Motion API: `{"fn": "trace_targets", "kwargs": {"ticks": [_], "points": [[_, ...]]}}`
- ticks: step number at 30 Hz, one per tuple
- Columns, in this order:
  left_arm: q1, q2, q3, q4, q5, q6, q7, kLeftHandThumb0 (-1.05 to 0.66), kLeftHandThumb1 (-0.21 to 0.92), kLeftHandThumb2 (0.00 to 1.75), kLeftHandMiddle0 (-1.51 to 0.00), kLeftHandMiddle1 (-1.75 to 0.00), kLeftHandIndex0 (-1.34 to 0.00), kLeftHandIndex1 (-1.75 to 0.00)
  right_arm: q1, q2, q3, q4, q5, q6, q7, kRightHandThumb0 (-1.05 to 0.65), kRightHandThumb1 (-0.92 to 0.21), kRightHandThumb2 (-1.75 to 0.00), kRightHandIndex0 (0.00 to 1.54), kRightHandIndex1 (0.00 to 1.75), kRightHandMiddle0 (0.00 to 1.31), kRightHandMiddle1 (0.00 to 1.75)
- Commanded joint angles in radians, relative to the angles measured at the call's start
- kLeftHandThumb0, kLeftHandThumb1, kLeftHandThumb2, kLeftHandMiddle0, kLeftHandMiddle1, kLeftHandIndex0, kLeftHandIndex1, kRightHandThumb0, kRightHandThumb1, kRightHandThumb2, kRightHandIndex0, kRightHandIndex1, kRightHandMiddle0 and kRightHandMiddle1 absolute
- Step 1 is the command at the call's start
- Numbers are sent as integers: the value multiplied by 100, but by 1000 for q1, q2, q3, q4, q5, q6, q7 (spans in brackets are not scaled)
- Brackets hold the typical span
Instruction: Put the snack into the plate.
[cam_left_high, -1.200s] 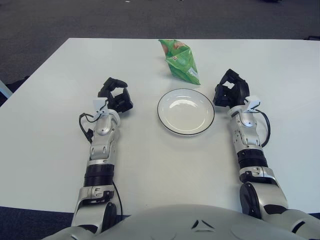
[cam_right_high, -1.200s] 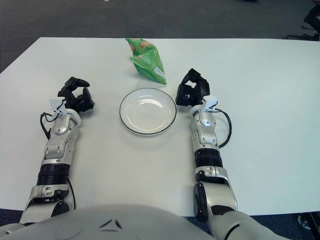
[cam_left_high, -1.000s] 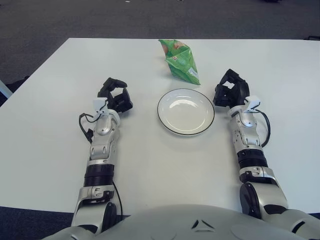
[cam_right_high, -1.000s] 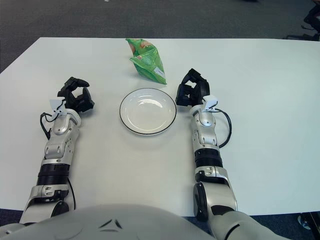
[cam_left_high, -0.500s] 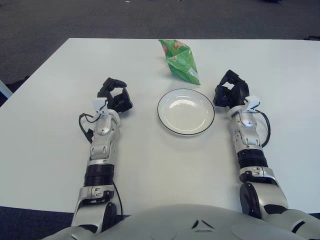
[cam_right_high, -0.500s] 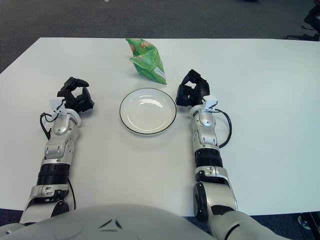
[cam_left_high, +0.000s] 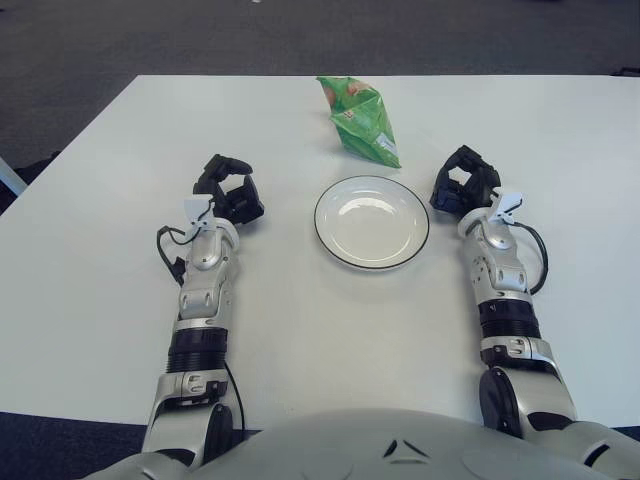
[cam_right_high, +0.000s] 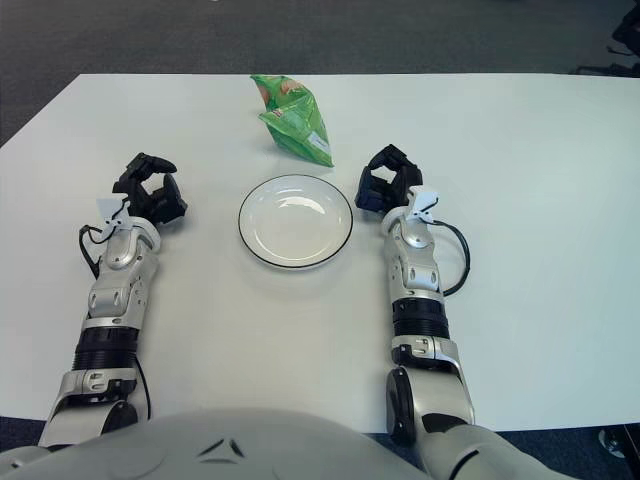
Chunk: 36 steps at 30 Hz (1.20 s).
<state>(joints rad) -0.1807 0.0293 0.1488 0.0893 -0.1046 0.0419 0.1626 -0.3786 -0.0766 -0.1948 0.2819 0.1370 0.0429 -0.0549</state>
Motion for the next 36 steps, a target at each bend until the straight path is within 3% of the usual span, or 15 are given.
{"fn": "trace_targets", "kwargs": {"ticks": [1, 8, 19, 27, 36], "points": [[106, -35, -10, 53, 13, -5, 0, -49, 29, 135, -136, -175, -63, -175, -52, -29, -7, -20, -2, 26, 0, -52, -22, -143, 132, 175, 69, 175], [104, -36, -8, 58, 11, -17, -2, -49, 29, 134, -137, -175, -63, -175, -149, -100, 12, 33, -38, 48, 31, -51, -23, -142, 132, 175, 69, 175], [111, -45, -12, 42, 15, 4, 13, -49, 30, 134, -137, -175, -63, -175, -347, -212, 95, 322, -178, -68, 62, -49, -28, -136, 128, 175, 64, 175], [121, -54, -14, 29, 12, 10, 23, -49, 30, 134, -135, -175, -63, -175, -429, -241, 120, 421, -210, -89, 93, -47, -36, -127, 121, 175, 58, 175], [132, -57, -13, 14, 4, 13, 24, -48, 31, 133, -134, -175, -62, -175, -582, -287, 218, 474, -325, -67, 115, -45, -39, -122, 115, 175, 55, 175]]}}
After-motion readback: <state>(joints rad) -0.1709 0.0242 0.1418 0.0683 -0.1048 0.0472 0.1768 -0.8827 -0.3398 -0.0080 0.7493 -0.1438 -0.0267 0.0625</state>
